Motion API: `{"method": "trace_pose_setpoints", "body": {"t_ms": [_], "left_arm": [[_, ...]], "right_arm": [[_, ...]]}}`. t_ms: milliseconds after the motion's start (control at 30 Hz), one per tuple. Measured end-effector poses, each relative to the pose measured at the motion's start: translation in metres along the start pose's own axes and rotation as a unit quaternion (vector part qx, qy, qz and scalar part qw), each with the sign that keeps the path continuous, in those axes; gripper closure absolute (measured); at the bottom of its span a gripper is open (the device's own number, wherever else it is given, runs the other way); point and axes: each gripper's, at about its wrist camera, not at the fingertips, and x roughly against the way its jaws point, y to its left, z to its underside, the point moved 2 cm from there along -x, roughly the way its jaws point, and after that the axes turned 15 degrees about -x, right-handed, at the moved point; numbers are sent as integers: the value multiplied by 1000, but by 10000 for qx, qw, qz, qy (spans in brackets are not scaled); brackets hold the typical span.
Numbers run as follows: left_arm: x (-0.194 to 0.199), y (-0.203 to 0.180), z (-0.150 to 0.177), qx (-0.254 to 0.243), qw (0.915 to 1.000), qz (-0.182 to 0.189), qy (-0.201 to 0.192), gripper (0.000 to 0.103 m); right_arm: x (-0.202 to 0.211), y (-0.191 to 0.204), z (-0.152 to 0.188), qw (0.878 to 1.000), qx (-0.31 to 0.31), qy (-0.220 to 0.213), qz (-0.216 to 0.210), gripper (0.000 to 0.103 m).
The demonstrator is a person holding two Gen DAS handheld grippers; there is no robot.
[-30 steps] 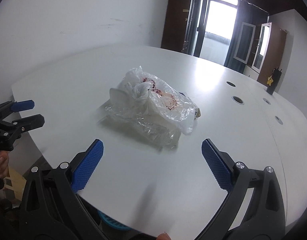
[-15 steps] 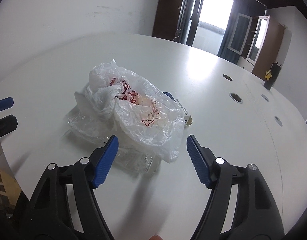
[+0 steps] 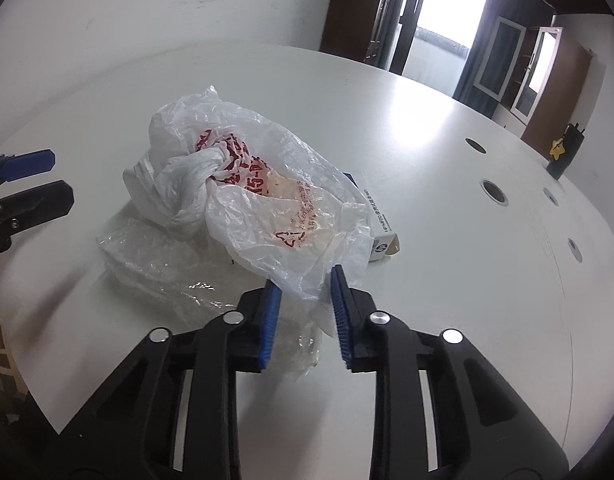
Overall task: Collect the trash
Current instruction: 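Grasp the white tub with the left gripper while the right grasps the white plastic bag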
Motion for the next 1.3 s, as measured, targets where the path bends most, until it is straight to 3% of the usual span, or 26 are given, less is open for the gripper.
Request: {"method": "trace_pose_setpoints", "body": {"t_ms": [33, 200, 633, 700, 767, 833, 867, 1167, 1300], "left_arm": [[-5, 0, -2, -18, 10000, -24, 50, 6], [-30, -7, -11, -67, 9997, -24, 254, 6], [-72, -21, -20, -185, 9975, -85, 674, 6], [-70, -25, -22, -320, 9974, -195, 613, 9], [-69, -24, -23, -276, 9976, -219, 603, 30], [-73, -21, -22, -215, 9971, -206, 696, 41], [-74, -20, -22, -200, 9973, -226, 677, 42], [-30, 0, -11, 300, 9987, -247, 336, 42], [4, -4, 6, 330, 9992, 12, 207, 42]], "right_arm": [[1, -2, -1, 10000, -68, -21, -41, 92], [7, -11, -3, 9994, -268, -164, -117, 97], [36, -37, -3, 9930, -931, -679, -268, 101], [39, -39, 0, 9928, -931, -717, -214, 101], [44, -42, 4, 9917, -1006, -755, -250, 101], [50, -42, 7, 9904, -1095, -785, -300, 101], [53, -43, 9, 9896, -1140, -810, -324, 101], [79, -43, 23, 9882, -1194, -824, -490, 101], [92, -39, 32, 9876, -1200, -839, -566, 101]]}}
